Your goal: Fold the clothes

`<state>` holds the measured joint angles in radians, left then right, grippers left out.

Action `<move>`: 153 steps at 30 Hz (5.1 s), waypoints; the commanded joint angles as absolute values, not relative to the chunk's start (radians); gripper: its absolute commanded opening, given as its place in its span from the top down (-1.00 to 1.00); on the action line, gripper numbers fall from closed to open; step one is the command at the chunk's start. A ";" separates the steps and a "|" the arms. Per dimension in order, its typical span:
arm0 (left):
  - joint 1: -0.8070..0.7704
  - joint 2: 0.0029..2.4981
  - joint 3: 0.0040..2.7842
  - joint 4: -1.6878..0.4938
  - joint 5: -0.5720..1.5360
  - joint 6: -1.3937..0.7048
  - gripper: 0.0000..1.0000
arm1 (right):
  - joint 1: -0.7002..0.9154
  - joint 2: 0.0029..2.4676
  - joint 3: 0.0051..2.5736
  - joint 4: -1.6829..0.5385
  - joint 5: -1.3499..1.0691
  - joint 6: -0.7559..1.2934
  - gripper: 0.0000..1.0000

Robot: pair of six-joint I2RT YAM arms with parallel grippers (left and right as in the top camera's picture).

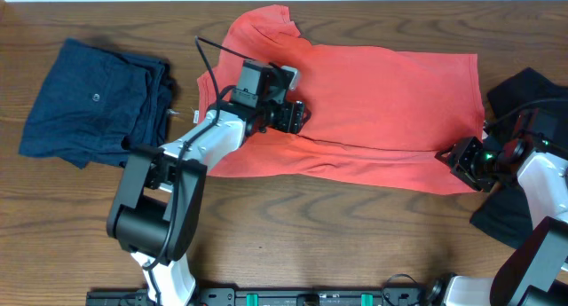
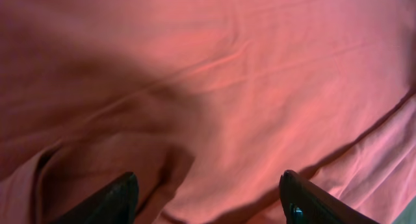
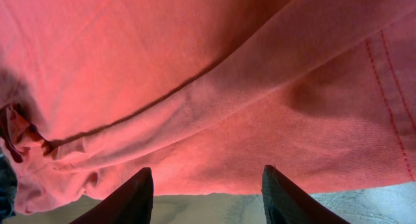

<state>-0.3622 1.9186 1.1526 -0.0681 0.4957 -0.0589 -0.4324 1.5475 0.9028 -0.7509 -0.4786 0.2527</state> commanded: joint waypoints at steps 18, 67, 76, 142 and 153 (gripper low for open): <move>-0.304 1.836 1.167 -0.447 0.240 0.229 -0.15 | -0.425 1.553 0.918 -0.741 -0.483 0.258 -0.07; -0.287 1.878 1.193 0.108 -0.236 0.243 -0.53 | -0.425 1.553 0.918 -0.729 -0.476 0.257 -0.10; -0.281 1.668 1.193 -0.284 -0.279 -0.012 -0.57 | -0.425 1.553 0.918 -0.734 -0.392 0.226 -0.10; -0.016 1.666 0.823 -0.562 -0.113 -0.140 0.88 | -0.418 1.556 0.662 -0.167 -0.360 0.472 0.95; -0.016 1.666 0.823 -0.562 -0.113 -0.140 0.87 | -0.418 1.556 0.762 -0.402 -0.533 0.323 0.16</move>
<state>-0.0280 1.6569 0.8417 -0.5526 -0.0792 -0.1318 -0.4282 1.5478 0.7185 -0.3397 -0.5014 0.3931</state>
